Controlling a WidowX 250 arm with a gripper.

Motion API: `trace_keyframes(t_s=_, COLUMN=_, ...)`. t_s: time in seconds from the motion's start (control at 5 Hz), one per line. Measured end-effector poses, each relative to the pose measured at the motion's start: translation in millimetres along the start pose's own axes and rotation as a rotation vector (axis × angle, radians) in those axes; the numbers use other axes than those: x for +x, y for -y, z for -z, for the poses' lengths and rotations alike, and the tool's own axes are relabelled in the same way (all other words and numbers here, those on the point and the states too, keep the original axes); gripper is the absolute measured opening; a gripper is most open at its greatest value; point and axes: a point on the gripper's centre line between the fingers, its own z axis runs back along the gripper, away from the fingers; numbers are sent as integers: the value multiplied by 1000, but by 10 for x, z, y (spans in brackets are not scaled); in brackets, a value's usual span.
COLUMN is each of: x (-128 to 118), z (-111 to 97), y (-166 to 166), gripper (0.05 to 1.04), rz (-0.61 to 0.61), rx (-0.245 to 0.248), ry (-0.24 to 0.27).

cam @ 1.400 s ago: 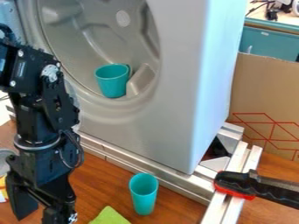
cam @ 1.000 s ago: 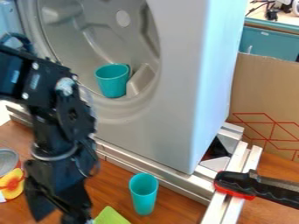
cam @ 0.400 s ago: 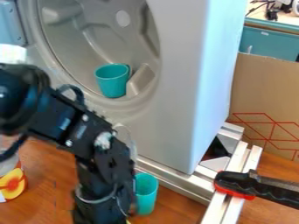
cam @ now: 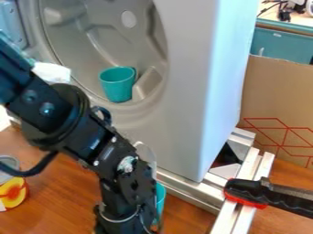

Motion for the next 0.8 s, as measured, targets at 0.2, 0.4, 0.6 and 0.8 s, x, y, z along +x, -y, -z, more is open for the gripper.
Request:
trace_keyframes(t_s=0.2, x=49, z=83, y=-34, gripper=999, rz=-27, rx=-14, ry=-22)
trace_keyframes(t_s=0.4, x=54, z=164, y=-130, gripper=1000, rz=-65, rx=-25, ry=-33)
trace_keyframes(t_s=0.6, x=71, z=189, y=-193, gripper=1000, rz=-97, rx=-33, ry=-38)
trace_keyframes(t_s=0.8, x=40, z=192, y=-314, gripper=1000, rz=-110, rx=-12, ry=-59)
